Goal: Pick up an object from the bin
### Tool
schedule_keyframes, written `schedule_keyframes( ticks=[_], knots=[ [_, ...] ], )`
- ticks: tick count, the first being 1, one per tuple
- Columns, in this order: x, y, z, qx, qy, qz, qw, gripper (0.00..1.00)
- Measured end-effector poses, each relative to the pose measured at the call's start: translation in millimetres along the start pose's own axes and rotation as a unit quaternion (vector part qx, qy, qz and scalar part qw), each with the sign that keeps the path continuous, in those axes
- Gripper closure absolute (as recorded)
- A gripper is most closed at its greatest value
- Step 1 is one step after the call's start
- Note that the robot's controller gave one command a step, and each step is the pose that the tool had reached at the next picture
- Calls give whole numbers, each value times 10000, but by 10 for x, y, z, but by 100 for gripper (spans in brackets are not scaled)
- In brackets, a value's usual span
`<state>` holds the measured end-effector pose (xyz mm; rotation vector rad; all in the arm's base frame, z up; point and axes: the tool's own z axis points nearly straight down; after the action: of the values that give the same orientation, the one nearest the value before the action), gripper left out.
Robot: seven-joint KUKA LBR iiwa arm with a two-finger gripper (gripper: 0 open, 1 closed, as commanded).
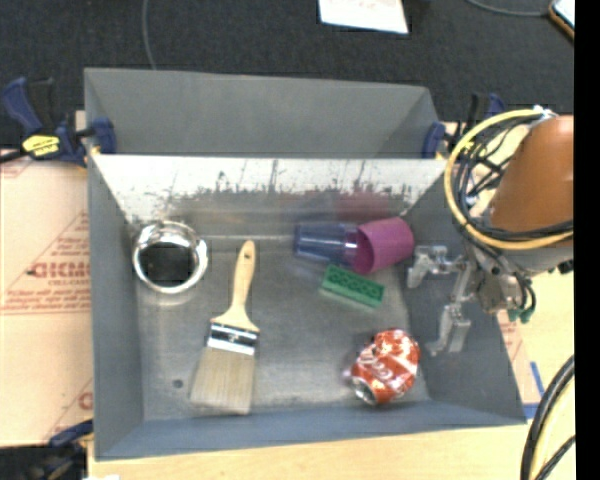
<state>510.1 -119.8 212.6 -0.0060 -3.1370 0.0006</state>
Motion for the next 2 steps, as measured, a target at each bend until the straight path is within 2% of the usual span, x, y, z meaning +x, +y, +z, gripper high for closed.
schedule_keyframes(
  ticks=[1,2],
  knots=[
    [-16,7,-44,6,-40,-26,10000,0],
    [-41,84,1010,17,-49,-1477,9890,0]
  ],
)
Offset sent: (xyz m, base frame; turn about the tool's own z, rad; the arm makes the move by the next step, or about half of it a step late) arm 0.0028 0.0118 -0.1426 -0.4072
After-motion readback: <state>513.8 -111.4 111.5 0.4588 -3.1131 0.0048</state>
